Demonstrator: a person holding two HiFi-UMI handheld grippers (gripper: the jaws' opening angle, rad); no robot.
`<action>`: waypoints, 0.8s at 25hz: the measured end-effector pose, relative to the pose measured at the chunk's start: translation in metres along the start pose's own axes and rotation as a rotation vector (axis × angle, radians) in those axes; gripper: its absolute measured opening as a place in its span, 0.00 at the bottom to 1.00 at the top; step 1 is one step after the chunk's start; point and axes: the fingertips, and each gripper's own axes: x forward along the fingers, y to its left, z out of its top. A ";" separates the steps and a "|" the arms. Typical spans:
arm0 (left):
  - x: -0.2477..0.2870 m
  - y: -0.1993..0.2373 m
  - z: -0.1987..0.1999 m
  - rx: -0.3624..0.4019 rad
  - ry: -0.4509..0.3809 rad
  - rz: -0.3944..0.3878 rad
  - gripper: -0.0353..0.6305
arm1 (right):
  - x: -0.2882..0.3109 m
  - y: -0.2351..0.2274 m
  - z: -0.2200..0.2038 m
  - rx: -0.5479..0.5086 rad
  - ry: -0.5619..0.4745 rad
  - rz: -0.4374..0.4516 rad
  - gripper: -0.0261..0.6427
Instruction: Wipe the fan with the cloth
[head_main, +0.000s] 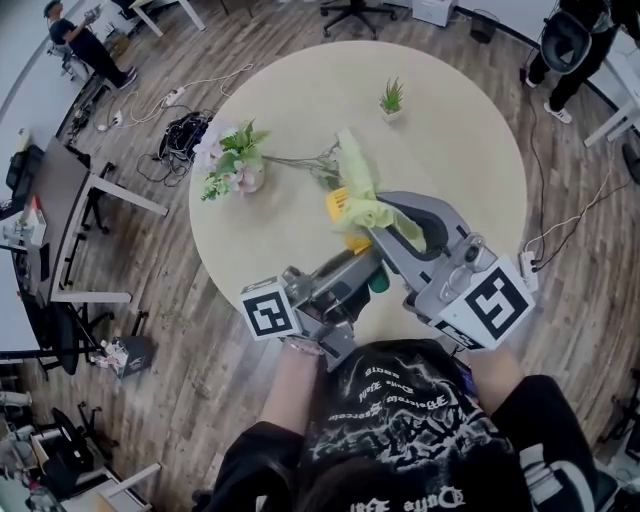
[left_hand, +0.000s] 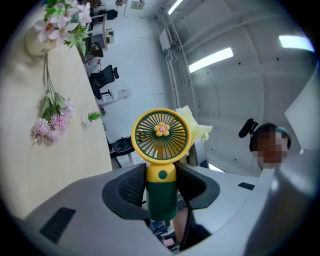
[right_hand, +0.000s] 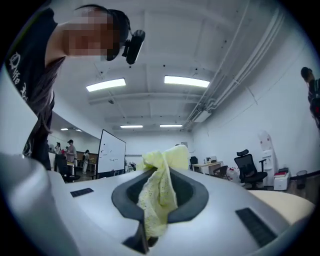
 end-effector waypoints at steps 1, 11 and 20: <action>-0.001 0.000 -0.003 0.032 0.031 0.020 0.35 | 0.003 -0.004 0.001 0.020 0.002 -0.006 0.11; 0.008 -0.020 -0.027 0.137 0.193 -0.055 0.35 | 0.009 -0.029 -0.011 0.331 0.027 0.059 0.11; 0.004 -0.035 -0.017 0.130 0.166 -0.128 0.35 | 0.006 -0.027 -0.032 0.337 0.124 0.094 0.11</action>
